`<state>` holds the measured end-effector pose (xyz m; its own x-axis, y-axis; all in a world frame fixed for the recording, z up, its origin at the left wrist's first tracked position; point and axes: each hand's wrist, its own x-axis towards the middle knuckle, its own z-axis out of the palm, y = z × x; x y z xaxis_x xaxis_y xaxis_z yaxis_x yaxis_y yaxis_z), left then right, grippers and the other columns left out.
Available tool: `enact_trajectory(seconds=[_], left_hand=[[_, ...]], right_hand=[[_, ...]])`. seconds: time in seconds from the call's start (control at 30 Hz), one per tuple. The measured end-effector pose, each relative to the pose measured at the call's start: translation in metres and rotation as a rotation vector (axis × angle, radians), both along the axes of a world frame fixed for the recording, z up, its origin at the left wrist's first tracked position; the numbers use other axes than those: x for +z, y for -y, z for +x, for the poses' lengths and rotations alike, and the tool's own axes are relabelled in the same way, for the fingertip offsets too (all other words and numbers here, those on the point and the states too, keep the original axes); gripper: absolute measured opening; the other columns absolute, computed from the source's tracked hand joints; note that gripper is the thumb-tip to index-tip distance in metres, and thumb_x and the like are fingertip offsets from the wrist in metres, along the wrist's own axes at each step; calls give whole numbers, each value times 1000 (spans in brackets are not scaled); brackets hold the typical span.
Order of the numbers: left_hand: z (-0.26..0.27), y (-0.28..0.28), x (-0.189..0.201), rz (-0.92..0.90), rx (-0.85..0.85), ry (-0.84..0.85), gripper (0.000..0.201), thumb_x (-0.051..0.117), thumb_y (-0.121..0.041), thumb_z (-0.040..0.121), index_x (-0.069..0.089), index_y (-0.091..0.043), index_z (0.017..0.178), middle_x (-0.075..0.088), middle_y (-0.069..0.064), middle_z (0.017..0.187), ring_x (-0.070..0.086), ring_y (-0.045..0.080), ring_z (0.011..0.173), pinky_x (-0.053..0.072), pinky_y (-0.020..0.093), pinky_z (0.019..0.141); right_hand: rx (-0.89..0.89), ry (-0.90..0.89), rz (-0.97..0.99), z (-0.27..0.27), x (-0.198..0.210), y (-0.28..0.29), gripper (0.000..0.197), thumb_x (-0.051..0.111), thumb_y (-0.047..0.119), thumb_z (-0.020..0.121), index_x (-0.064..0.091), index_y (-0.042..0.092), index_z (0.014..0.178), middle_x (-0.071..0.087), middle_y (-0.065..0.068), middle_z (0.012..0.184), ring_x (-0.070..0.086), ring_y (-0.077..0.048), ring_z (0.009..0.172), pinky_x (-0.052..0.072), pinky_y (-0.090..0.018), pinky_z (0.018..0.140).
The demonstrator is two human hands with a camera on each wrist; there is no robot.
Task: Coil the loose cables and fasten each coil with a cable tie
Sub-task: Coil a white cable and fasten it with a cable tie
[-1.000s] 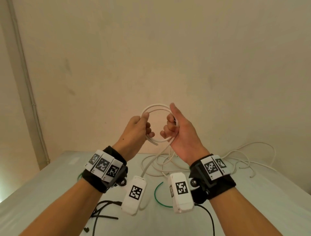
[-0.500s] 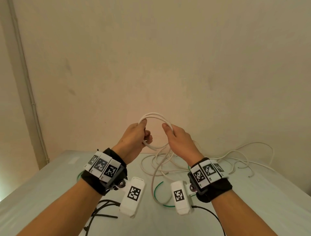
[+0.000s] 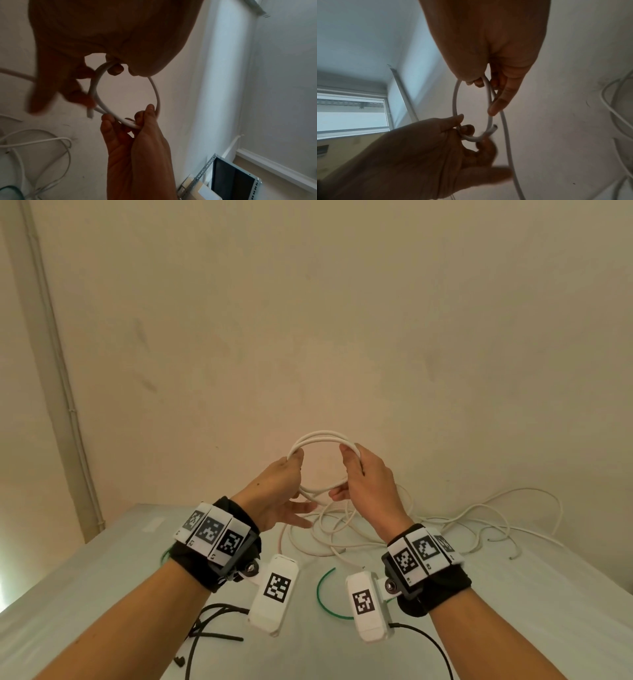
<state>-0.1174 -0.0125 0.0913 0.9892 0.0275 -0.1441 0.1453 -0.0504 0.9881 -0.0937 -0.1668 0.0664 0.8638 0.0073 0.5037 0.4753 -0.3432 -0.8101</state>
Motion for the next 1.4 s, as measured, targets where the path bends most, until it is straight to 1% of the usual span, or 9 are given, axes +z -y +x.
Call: enact_trajectory(seconds=[0.17, 0.33, 0.5, 0.63, 0.8, 0.9, 1.07, 1.27, 1.4], left_hand=[[4, -7, 5, -87, -35, 40, 69, 39, -58, 106, 33, -5, 150, 63, 33, 112, 69, 48, 99, 57, 58, 86], [13, 1, 4, -217, 129, 227, 57, 46, -46, 107, 41, -2, 143, 55, 15, 115, 66, 32, 104, 52, 53, 101], [18, 5, -1, -22, 238, 418, 30, 48, -39, 108, 58, -10, 109, 48, 15, 129, 64, 25, 94, 52, 17, 59], [17, 3, -2, 83, 144, 499, 22, 47, -28, 108, 51, -10, 96, 46, 9, 97, 46, 16, 74, 43, 19, 54], [15, -5, -9, 640, -25, 668, 29, 44, -24, 107, 46, -12, 81, 47, 2, 87, 45, 20, 76, 39, 35, 70], [17, -13, -14, 751, -163, 641, 27, 44, -27, 107, 52, -11, 86, 46, 1, 97, 50, 24, 84, 48, 47, 80], [10, -14, -17, 914, -395, 652, 25, 47, -35, 102, 55, -16, 87, 48, -3, 102, 52, 25, 87, 46, 44, 82], [5, -15, -16, 647, -465, 667, 12, 61, -19, 98, 68, -20, 88, 58, -20, 74, 49, -1, 62, 38, 19, 63], [7, -19, -19, 691, -393, 774, 23, 63, -40, 95, 67, -17, 99, 58, -6, 101, 51, 2, 72, 41, 20, 68]], right_hand=[[54, 18, 57, -10, 4, -5, 40, 44, 42, 110, 60, 11, 92, 65, 5, 65, 74, -23, 58, 61, -56, 74], [46, -68, 97, -18, 10, -11, 44, 41, 39, 111, 56, 3, 91, 73, -22, 74, 75, -27, 58, 64, -51, 72], [66, -326, 76, -25, 5, -7, 37, 38, 34, 110, 54, 10, 87, 64, -9, 67, 75, -29, 59, 50, -33, 54], [227, -550, 78, -32, -1, -4, 28, 47, 34, 107, 57, 14, 90, 67, -5, 70, 69, -18, 62, 45, -30, 59], [405, -538, 14, -27, 0, 13, 40, 76, 47, 91, 68, 12, 109, 72, -2, 97, 69, -15, 87, 51, -33, 79], [433, -534, 140, -20, 10, 30, 72, 86, 36, 83, 48, 16, 141, 69, -12, 123, 69, -23, 106, 54, -37, 88], [284, -348, -570, -14, 20, 27, 109, 78, 26, 83, 4, 39, 162, 27, 1, 164, 38, -18, 145, 43, -35, 109], [313, -327, -741, -5, 16, 25, 52, 72, 33, 78, 56, 26, 127, 66, -3, 122, 64, -27, 111, 52, -50, 98], [236, -295, -645, -3, 7, 26, 20, 60, 25, 96, 58, 14, 112, 74, -2, 101, 68, -22, 99, 51, -49, 95]])
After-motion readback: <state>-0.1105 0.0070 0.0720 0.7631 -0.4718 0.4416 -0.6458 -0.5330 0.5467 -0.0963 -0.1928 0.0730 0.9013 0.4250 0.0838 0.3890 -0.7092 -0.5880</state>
